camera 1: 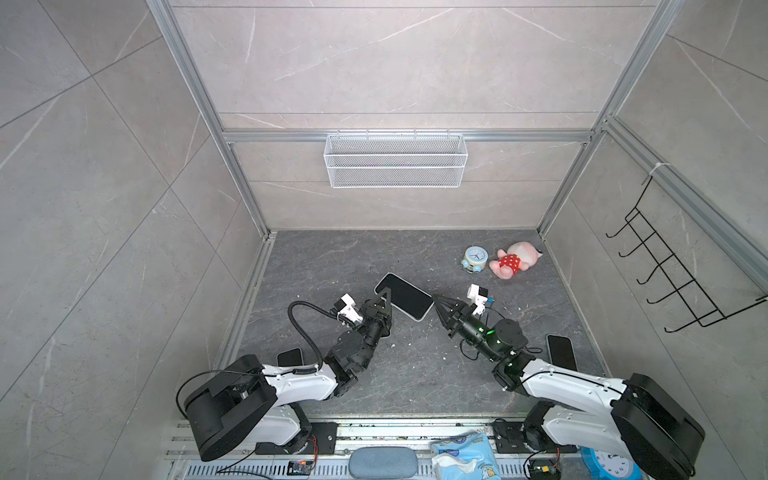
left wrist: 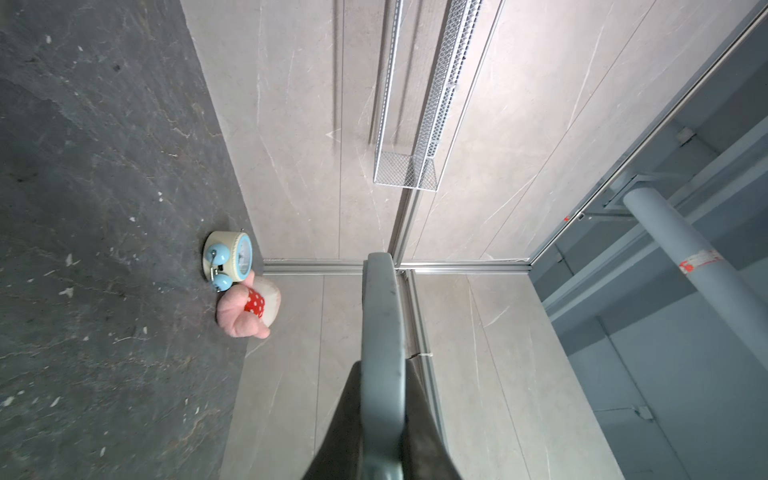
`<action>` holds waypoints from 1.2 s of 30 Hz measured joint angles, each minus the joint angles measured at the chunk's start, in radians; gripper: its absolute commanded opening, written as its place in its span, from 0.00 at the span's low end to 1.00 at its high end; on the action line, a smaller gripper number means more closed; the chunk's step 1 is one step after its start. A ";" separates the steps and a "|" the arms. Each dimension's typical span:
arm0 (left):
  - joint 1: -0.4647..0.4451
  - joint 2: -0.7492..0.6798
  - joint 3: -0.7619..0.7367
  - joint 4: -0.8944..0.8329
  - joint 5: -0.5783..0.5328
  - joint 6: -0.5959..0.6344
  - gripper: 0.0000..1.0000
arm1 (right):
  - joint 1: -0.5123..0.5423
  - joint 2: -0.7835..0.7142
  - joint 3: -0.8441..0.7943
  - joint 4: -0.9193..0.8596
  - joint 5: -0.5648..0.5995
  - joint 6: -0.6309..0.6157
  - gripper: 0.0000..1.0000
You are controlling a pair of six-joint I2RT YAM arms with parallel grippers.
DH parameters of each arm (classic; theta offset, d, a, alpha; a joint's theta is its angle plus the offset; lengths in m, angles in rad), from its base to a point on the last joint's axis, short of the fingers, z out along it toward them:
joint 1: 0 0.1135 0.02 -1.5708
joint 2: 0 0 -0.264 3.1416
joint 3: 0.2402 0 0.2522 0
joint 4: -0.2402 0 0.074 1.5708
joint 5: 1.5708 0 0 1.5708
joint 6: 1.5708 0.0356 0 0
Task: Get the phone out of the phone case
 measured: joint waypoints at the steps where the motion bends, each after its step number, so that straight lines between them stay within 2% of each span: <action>1: 0.000 0.000 0.008 0.005 -0.007 0.002 0.00 | 0.000 0.014 0.005 0.029 0.010 0.018 0.00; 9: -0.021 0.000 0.078 0.017 -0.013 0.044 0.00 | 0.006 0.103 0.037 0.194 0.103 0.131 0.00; 16: -0.040 0.027 0.136 0.028 0.014 0.054 0.00 | 0.030 0.200 0.064 0.276 0.128 0.186 0.00; 18: -0.040 0.030 0.135 0.025 0.012 0.057 0.00 | 0.030 0.201 0.062 0.282 0.137 0.188 0.07; 22: -0.040 0.013 0.121 0.026 0.004 0.078 0.00 | 0.030 0.115 -0.005 0.264 0.171 0.160 0.42; 25: -0.040 -0.023 0.093 0.027 -0.001 0.093 0.00 | 0.028 0.009 -0.066 0.239 0.200 0.114 0.55; 29: -0.040 -0.047 0.078 0.028 -0.018 0.105 0.00 | 0.027 -0.068 -0.084 0.203 0.213 0.058 0.60; 36: -0.040 -0.047 0.075 0.027 -0.024 0.109 0.00 | 0.027 -0.026 -0.064 0.183 0.154 -0.005 0.58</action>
